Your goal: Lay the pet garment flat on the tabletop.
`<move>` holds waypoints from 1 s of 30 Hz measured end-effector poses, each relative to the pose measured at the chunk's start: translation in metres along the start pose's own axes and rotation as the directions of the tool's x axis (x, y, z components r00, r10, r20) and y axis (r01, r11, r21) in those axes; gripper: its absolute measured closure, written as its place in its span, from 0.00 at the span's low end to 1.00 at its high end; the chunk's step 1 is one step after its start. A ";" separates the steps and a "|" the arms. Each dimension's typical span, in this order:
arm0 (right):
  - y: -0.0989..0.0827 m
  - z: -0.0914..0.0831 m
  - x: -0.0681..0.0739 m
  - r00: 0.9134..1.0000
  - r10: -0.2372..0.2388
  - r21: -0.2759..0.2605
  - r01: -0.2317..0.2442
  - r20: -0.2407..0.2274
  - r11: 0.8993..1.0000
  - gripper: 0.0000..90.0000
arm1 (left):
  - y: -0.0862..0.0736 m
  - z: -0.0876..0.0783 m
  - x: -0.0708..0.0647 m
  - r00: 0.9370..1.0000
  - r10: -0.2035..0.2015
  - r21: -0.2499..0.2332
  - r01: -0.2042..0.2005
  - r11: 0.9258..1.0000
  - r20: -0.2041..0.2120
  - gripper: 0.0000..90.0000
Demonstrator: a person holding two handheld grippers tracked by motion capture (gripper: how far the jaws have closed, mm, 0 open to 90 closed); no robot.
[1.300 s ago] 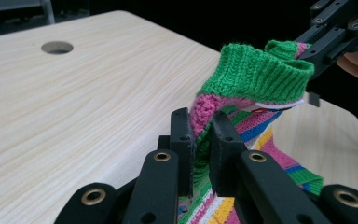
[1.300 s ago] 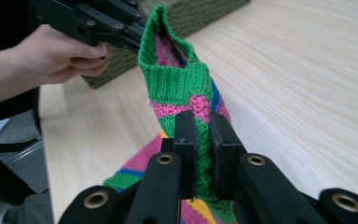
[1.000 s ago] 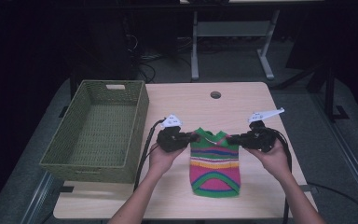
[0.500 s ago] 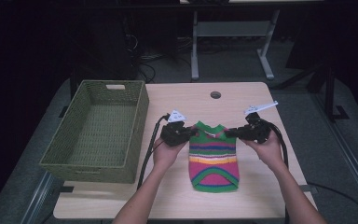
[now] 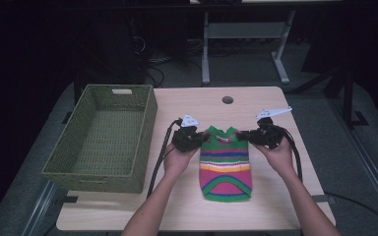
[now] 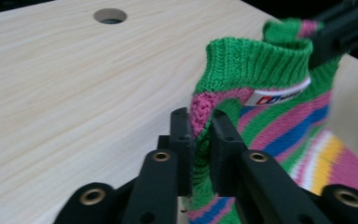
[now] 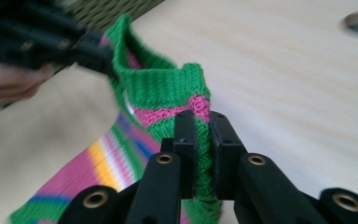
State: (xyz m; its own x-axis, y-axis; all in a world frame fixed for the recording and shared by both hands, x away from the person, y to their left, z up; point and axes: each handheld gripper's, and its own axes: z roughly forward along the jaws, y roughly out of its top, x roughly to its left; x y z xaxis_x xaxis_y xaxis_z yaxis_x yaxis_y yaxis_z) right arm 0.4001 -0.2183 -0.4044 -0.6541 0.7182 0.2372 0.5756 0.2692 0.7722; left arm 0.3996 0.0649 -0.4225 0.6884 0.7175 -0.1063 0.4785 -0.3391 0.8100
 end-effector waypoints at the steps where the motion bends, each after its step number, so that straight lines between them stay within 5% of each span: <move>1: 0.000 0.000 0.000 1.000 0.000 0.000 0.000 0.000 1.000 0.79 | 0.000 0.000 0.000 1.000 0.000 0.000 0.000 1.000 0.000 0.60; 2: 0.007 0.008 -0.013 0.994 0.027 -0.042 -0.023 0.106 0.999 0.65 | 0.001 0.003 0.002 0.999 -0.019 0.014 0.019 1.000 -0.029 0.51; 3: 0.009 0.010 -0.020 0.989 0.057 -0.047 -0.051 0.139 0.998 0.62 | 0.002 0.006 0.005 0.998 -0.059 0.019 0.060 0.998 -0.034 0.47; 6: 0.004 0.013 -0.030 0.989 0.125 -0.064 -0.120 0.080 0.991 0.58 | -0.001 0.004 0.000 0.999 -0.026 0.027 0.027 0.999 -0.031 0.45; 10: -0.005 0.015 -0.029 0.993 0.079 0.001 -0.080 0.083 0.997 0.56 | -0.006 0.007 -0.005 1.000 -0.003 0.041 0.004 0.999 -0.013 0.44; 14: -0.009 0.012 -0.028 0.996 0.090 0.020 -0.090 -0.012 0.996 0.53 | -0.012 0.009 -0.007 1.000 0.018 0.064 -0.017 0.998 -0.014 0.39; 21: -0.013 0.009 -0.025 0.997 0.040 0.076 -0.036 -0.060 0.996 0.51 | -0.014 0.002 0.001 1.000 -0.026 0.037 0.026 0.999 0.012 0.37; 30: -0.026 0.002 -0.036 0.987 0.091 0.078 -0.081 -0.130 0.994 0.50 | -0.020 -0.004 0.005 0.994 -0.067 0.026 0.065 0.998 0.089 0.31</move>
State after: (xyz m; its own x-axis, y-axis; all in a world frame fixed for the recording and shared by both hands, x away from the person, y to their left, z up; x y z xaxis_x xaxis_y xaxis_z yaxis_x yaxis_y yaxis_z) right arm 0.4099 -0.2502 -0.4345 -0.6575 0.6501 0.3809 0.6634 0.2597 0.7018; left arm 0.3915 0.0776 -0.4368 0.7006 0.6815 -0.2115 0.5364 -0.3076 0.7859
